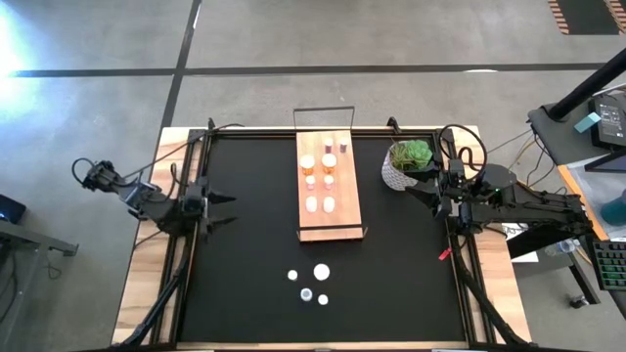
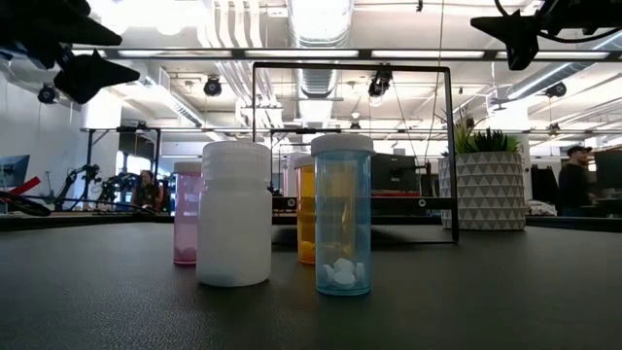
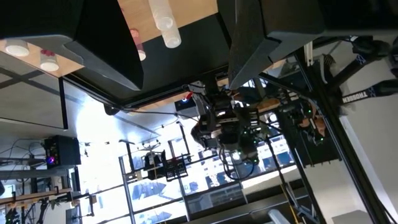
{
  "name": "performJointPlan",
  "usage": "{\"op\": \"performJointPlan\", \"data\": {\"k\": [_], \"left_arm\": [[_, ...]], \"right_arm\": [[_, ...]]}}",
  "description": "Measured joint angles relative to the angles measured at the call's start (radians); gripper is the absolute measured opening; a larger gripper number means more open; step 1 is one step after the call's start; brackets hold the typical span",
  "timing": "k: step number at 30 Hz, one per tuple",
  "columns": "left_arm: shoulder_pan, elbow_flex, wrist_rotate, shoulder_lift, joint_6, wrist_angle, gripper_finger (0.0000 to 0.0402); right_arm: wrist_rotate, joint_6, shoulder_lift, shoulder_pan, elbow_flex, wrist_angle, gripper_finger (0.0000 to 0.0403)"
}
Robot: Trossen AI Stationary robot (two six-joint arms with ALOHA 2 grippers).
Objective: Pick and place medicine bottles onto shelf by color
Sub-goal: Put the blue pill bottle on the shelf aligned with the blue pill bottle
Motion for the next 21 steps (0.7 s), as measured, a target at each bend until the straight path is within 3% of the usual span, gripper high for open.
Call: {"op": "performJointPlan", "data": {"k": [9,16,21], "left_arm": [[0.000,-0.042,0.007,-0.031,0.005,0.142,0.0286],[0.000,-0.070,0.032,-0.001,0.258,0.340,0.0286],[0.000,-0.021,0.032,0.145,0.355,0.429,0.0286]], "right_arm": [[0.000,0.000,0.000,0.000,0.000,0.000,0.0226],[0.000,0.000,0.000,0.000,0.000,0.000,0.0226],[0.000,0.000,0.000,0.000,0.000,0.000,0.0226]]}}
